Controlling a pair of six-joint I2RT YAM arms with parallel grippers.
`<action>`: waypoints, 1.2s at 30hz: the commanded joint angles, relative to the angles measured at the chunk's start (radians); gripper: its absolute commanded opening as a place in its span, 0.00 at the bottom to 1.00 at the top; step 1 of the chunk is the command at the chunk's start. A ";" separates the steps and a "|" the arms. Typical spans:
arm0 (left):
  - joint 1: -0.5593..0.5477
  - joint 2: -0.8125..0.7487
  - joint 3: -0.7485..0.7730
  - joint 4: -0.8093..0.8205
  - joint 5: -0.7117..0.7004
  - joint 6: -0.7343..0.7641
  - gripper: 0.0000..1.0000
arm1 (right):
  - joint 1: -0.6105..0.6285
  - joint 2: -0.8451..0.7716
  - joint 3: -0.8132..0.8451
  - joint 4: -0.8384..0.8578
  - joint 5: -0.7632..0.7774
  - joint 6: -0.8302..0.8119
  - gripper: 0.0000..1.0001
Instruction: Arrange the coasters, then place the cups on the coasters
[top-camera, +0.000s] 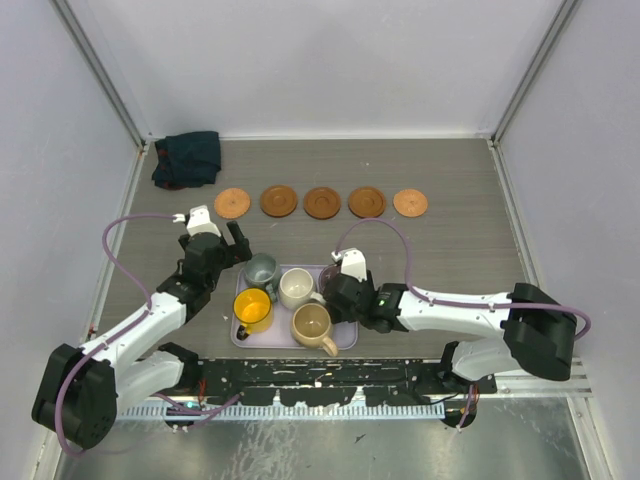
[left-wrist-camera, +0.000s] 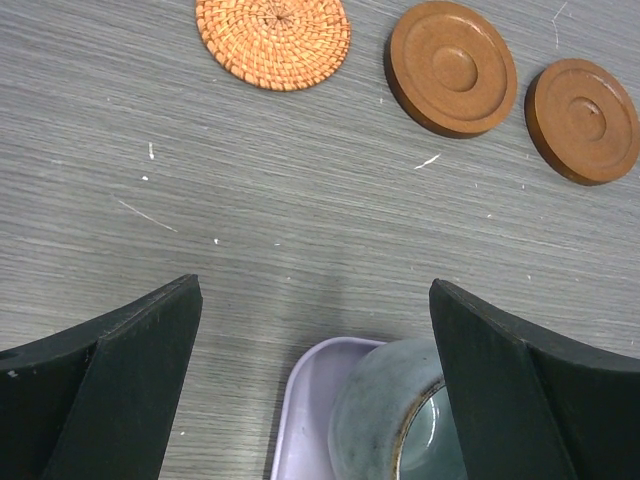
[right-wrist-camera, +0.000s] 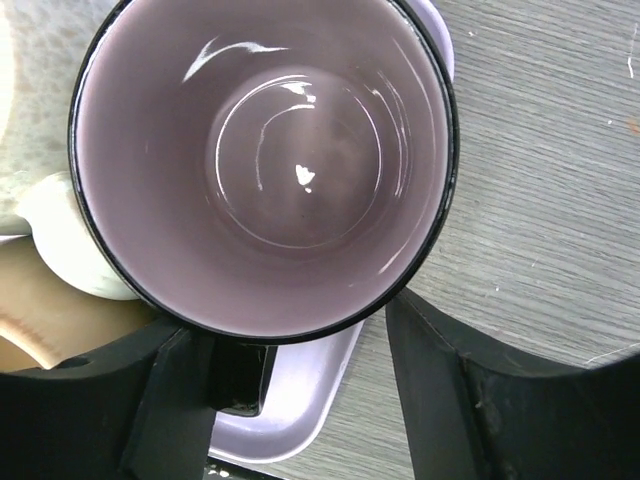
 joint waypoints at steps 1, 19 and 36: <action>-0.006 0.003 0.005 0.034 -0.018 0.013 0.98 | 0.005 0.005 0.050 0.035 0.027 0.000 0.65; -0.006 0.026 0.014 0.043 -0.016 0.022 0.98 | 0.005 0.073 0.083 0.042 0.021 -0.007 0.41; -0.006 0.022 0.021 0.039 -0.003 0.038 0.98 | 0.005 0.027 0.108 0.031 0.198 -0.051 0.01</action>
